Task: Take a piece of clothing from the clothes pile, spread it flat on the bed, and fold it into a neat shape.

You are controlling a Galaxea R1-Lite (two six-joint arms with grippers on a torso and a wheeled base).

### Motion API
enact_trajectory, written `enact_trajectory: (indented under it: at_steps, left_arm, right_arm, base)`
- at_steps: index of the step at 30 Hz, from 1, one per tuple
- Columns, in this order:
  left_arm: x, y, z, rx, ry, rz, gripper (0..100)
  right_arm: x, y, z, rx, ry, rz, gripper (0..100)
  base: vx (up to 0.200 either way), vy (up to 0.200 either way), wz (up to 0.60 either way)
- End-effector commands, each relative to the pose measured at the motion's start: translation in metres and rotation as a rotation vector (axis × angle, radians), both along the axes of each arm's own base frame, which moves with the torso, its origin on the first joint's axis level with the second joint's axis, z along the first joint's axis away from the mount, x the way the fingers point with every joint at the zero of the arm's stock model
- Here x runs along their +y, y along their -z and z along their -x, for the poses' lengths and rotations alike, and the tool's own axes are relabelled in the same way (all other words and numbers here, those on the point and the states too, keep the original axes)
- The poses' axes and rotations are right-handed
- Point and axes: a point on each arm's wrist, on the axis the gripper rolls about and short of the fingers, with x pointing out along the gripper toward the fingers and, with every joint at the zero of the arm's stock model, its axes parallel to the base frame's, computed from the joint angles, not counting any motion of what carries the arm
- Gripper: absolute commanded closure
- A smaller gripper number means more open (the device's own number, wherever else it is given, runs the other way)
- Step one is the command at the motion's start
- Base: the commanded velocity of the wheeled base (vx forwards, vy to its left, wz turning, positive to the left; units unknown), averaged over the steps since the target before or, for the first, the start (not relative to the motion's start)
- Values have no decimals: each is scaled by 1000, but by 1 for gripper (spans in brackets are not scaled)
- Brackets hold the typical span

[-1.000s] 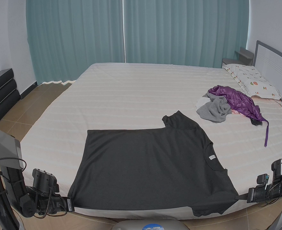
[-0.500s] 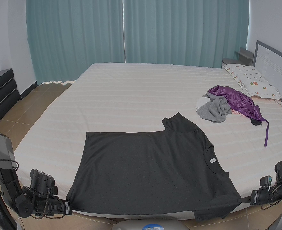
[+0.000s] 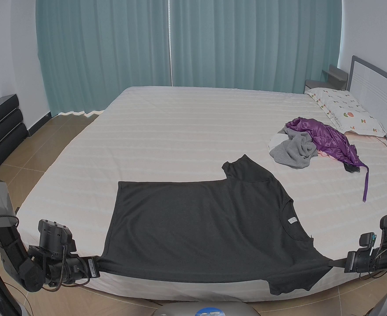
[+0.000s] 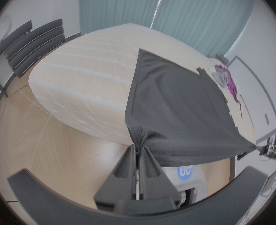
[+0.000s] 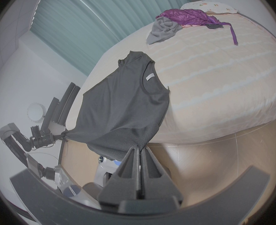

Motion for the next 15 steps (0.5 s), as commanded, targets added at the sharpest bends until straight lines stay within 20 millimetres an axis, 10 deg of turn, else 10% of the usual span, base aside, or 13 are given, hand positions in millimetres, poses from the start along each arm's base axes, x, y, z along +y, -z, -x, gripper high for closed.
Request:
enact_trajectory:
  at_steps: [1,15]
  left_arm:
    - [-2,-11,-18,-81,-40,43,100]
    - [-1,-23,-33,-162,-96,72,100]
  right_arm:
    - [3,-6,-12,-45,12,-17,100]
    - [15,-20,-38,-177,38,-20,100]
  base:
    - [0,0,0]
    - [0,0,0]
